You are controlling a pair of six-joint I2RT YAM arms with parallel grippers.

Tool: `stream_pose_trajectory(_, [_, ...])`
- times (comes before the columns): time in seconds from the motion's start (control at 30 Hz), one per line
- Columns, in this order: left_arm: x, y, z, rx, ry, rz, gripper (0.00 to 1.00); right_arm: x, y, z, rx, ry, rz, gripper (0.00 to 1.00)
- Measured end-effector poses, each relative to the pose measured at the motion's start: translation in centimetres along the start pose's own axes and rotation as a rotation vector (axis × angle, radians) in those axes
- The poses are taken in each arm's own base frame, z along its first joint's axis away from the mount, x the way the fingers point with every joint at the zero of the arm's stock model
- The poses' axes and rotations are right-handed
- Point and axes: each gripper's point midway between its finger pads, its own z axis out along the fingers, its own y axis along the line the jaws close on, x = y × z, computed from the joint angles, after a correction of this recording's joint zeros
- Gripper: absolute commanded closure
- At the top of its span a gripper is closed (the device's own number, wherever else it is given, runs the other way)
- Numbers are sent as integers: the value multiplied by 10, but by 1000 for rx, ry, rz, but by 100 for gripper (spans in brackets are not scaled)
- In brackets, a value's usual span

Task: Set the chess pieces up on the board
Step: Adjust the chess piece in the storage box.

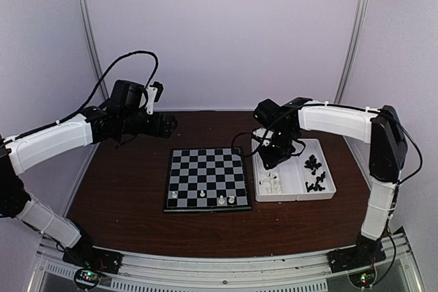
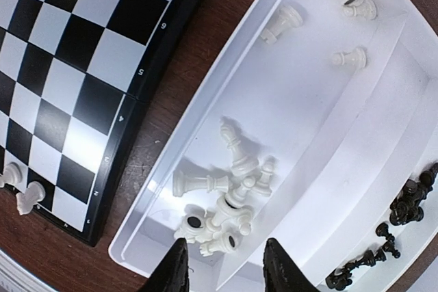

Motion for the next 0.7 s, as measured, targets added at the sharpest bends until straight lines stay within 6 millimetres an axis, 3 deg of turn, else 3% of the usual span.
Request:
stream_pose_trajectory(0.47, [1, 1, 0, -4, 4, 0, 2, -12, -33, 56, 41, 30, -21, 69])
stream_pose_trajectory(0.7, [0, 0, 3, -1, 11, 0, 2, -16, -29, 67, -14, 30, -21, 69])
